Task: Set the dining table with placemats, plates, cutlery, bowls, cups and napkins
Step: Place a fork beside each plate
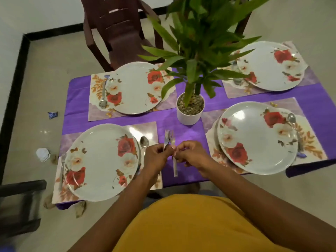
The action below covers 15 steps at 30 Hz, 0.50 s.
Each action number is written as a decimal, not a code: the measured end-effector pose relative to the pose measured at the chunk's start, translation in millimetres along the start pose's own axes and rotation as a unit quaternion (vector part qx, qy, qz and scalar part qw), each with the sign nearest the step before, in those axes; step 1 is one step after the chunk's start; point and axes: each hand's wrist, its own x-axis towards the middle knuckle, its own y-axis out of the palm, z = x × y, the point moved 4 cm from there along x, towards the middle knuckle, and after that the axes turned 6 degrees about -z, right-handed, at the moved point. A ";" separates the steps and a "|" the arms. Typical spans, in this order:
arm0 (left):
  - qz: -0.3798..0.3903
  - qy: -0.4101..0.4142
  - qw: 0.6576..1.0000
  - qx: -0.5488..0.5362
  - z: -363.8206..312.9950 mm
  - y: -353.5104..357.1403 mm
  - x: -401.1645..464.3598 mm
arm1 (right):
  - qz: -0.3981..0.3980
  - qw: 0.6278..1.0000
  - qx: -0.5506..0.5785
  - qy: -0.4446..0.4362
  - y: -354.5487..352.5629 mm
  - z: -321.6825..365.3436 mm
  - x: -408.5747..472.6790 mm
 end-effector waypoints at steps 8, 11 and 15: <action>0.003 -0.024 0.998 0.060 0.5 38.5 5.0 | -0.001 0.998 -0.063 -0.022 -44.2 -17.6 4.6; 0.031 -0.035 0.996 0.076 6.3 50.9 14.9 | -0.046 0.990 -0.124 -0.055 -65.8 -24.4 7.1; 0.074 -0.038 0.990 0.113 9.2 70.0 24.3 | -0.115 0.951 -0.267 -0.101 -97.5 -27.0 -1.5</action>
